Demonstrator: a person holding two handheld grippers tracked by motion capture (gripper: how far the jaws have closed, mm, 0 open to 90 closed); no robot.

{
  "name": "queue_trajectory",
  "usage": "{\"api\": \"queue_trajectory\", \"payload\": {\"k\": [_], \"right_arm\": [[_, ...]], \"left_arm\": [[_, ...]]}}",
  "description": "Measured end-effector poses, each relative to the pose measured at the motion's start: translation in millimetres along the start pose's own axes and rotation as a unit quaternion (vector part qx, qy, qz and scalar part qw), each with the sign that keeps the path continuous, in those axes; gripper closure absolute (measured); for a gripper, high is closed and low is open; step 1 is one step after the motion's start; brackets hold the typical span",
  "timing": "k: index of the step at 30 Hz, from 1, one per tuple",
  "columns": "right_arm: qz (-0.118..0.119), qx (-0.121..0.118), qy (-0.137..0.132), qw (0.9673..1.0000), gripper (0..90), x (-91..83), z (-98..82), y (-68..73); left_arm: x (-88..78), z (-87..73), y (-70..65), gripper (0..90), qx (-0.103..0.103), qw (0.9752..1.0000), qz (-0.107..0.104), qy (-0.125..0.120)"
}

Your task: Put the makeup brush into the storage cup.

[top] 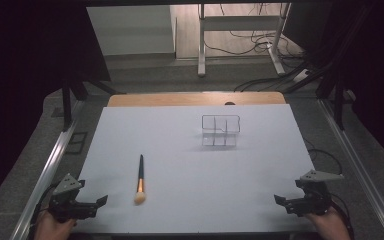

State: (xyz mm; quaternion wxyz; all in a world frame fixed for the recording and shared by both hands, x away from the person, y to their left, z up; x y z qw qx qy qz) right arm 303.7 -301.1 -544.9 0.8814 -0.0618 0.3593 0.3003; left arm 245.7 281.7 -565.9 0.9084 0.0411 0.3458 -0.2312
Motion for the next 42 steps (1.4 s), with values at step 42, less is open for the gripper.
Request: {"api": "queue_trajectory", "payload": {"k": [42], "right_arm": [[-0.006,-0.009,0.010,0.9999,0.0,2.5,0.5,1.2]], "left_arm": [[5.1,8.3,-0.3,1.9,-0.029,0.9990,-0.009,0.032]]}}
Point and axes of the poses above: each handheld gripper's, and its own axes: x roughly forward along the jaws, z roughly out of its top, y roughly to its left, the point moved 9 cm from there along x, roughly forward along the jaws, and after that the axes turned 5 degrees about -y, right-handed, at the moved point
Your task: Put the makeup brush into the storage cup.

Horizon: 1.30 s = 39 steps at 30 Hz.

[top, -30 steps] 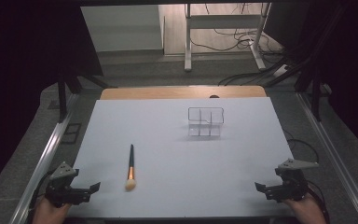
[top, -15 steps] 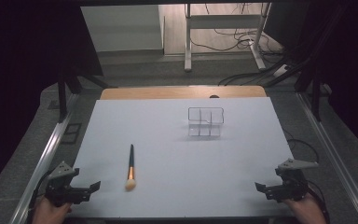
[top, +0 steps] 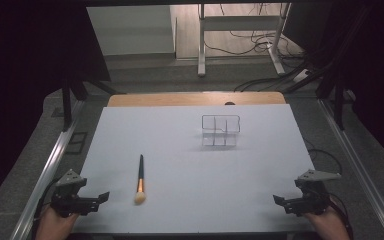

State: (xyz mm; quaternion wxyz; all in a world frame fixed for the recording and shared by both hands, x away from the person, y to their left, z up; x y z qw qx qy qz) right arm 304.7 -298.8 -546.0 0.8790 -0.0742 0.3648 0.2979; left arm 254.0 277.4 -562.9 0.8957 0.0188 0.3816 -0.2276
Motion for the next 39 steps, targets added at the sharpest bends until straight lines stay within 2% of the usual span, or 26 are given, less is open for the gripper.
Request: {"api": "queue_trajectory", "payload": {"k": [8,13,25,39], "right_arm": [[-0.001,0.002,-0.002,1.0000,0.0,-0.2,0.4,-0.6],[-0.002,0.003,0.001,1.0000,0.0,0.0,-0.2,-0.7],[-0.003,0.005,0.004,1.0000,0.0,0.3,-0.9,-0.8],[-0.005,0.005,0.010,0.9999,0.0,0.8,-1.8,-0.7]], "left_arm": [[1.7,4.5,-1.5,1.4,-0.005,1.0000,-0.006,0.005],[5.7,5.3,-3.4,0.7,0.001,0.9998,-0.009,0.019],[8.0,14.3,-6.2,0.3,-0.001,0.9997,-0.019,0.016],[14.7,27.0,-7.8,0.3,0.011,0.9994,-0.022,0.025]]}}
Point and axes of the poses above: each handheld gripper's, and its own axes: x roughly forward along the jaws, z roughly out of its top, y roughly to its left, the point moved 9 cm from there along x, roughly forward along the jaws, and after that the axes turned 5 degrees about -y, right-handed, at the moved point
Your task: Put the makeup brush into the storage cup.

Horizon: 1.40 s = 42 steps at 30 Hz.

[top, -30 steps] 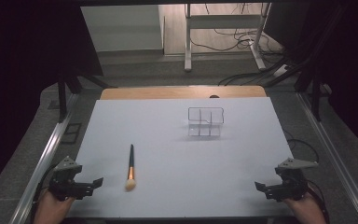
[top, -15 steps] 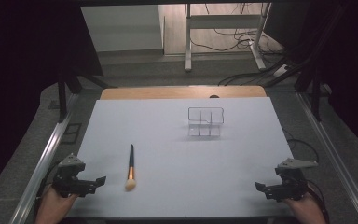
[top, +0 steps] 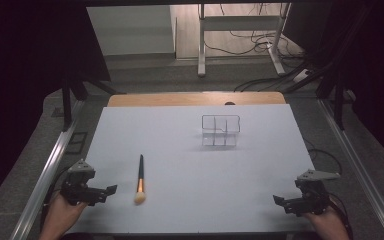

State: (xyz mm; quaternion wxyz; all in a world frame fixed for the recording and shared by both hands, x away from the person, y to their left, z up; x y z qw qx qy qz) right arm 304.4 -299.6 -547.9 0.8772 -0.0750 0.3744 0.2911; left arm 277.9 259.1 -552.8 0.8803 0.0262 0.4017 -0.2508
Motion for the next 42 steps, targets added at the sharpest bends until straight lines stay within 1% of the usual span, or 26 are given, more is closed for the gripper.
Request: {"api": "queue_trajectory", "payload": {"k": [6,13,15,19,25,35,37,39,42], "right_arm": [[0.000,0.000,0.001,1.0000,0.0,0.1,-0.3,0.1],[0.002,0.001,0.004,1.0000,0.0,0.6,-1.1,0.5],[0.003,-0.001,0.004,1.0000,0.0,0.6,-1.0,0.3],[0.003,0.000,0.004,1.0000,0.0,0.6,-1.1,0.1],[0.003,0.000,0.003,1.0000,0.0,0.6,-1.0,0.2],[0.004,0.000,0.004,1.0000,0.0,0.8,-1.3,0.1],[0.004,0.000,0.005,1.0000,0.0,0.9,-1.4,0.2],[0.005,0.001,0.006,1.0000,0.0,0.8,-1.6,0.6],[0.005,0.001,0.006,1.0000,0.0,0.8,-1.7,0.8]], "left_arm": [[2.9,4.0,-1.0,0.1,-0.003,1.0000,-0.003,0.003],[6.9,7.0,-1.9,0.0,0.005,0.9999,-0.001,0.016],[7.9,8.0,-2.1,0.0,0.005,0.9998,-0.001,0.017],[12.2,12.3,-4.6,0.0,0.009,0.9997,-0.005,0.022],[14.7,18.8,-6.7,0.0,0.011,0.9996,-0.008,0.024],[19.5,24.9,-4.4,0.0,0.019,0.9991,-0.011,0.037],[20.7,25.9,-3.5,0.0,0.019,0.9989,-0.010,0.041],[22.2,27.1,-3.5,0.0,0.018,0.9988,-0.013,0.044],[24.2,28.9,-3.5,0.1,0.024,0.9984,-0.013,0.050]]}}
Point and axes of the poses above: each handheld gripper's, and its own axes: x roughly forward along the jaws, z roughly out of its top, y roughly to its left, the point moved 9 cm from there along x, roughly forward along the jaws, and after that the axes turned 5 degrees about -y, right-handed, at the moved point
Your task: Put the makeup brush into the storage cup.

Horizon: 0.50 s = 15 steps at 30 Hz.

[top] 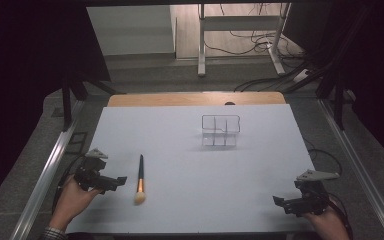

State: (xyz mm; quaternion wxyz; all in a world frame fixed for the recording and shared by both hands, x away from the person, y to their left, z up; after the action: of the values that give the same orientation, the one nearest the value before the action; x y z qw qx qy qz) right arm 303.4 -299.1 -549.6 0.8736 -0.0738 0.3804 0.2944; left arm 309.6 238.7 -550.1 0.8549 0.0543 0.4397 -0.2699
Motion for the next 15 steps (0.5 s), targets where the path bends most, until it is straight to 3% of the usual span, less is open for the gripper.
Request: {"api": "queue_trajectory", "payload": {"k": [15], "right_arm": [[-0.001,-0.004,0.005,1.0000,0.0,0.6,-0.9,1.1]], "left_arm": [[5.6,13.1,0.9,0.1,0.022,0.9991,0.008,0.036]]}}
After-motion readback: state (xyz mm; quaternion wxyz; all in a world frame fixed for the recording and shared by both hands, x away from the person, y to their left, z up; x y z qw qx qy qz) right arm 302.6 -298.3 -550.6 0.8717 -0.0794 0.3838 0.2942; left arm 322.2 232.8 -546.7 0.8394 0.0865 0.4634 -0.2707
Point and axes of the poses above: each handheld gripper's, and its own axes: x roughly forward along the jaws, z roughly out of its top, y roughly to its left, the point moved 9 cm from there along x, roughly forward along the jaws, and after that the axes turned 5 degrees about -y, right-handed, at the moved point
